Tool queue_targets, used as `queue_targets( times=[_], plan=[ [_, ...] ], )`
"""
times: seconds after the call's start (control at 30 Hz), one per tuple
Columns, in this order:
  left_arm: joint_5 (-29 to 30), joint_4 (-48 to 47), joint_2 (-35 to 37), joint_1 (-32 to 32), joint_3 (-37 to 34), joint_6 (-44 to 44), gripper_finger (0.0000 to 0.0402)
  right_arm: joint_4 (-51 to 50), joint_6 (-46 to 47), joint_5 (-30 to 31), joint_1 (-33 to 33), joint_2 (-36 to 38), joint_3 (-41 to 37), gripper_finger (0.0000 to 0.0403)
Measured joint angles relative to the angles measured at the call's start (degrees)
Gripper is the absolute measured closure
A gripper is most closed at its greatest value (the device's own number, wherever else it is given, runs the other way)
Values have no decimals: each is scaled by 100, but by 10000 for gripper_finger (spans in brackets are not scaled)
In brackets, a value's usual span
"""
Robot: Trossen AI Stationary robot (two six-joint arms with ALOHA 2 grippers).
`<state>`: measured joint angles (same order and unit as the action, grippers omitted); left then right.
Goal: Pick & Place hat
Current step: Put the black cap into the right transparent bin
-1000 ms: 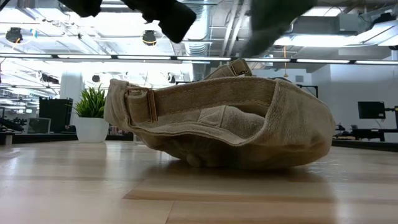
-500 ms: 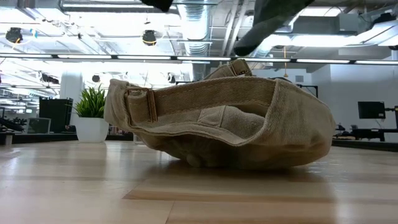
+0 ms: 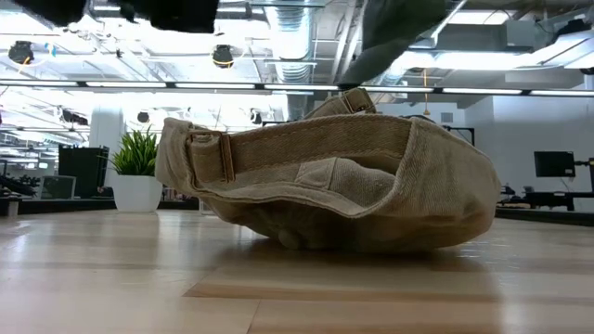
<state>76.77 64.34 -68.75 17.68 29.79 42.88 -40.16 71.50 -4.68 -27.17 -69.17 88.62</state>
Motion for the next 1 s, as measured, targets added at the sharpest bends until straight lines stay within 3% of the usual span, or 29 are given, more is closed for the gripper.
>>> queue_targets(
  times=[0.33,0.5,0.77,1.0],
  plan=[
    [-2581,-306,354,176,-721,-2121,392,523,-146,-674,-486,-762,0,403],
    [-3296,-765,246,176,-740,-2907,392,553,-189,-817,-705,-1201,0,403],
    [-3490,-798,150,85,-740,-2945,391,863,-403,-1803,-1127,-1889,0,403],
    [-3486,-798,155,17,-740,-2949,390,896,-555,-2065,-1332,-2288,0,403]
  ],
)
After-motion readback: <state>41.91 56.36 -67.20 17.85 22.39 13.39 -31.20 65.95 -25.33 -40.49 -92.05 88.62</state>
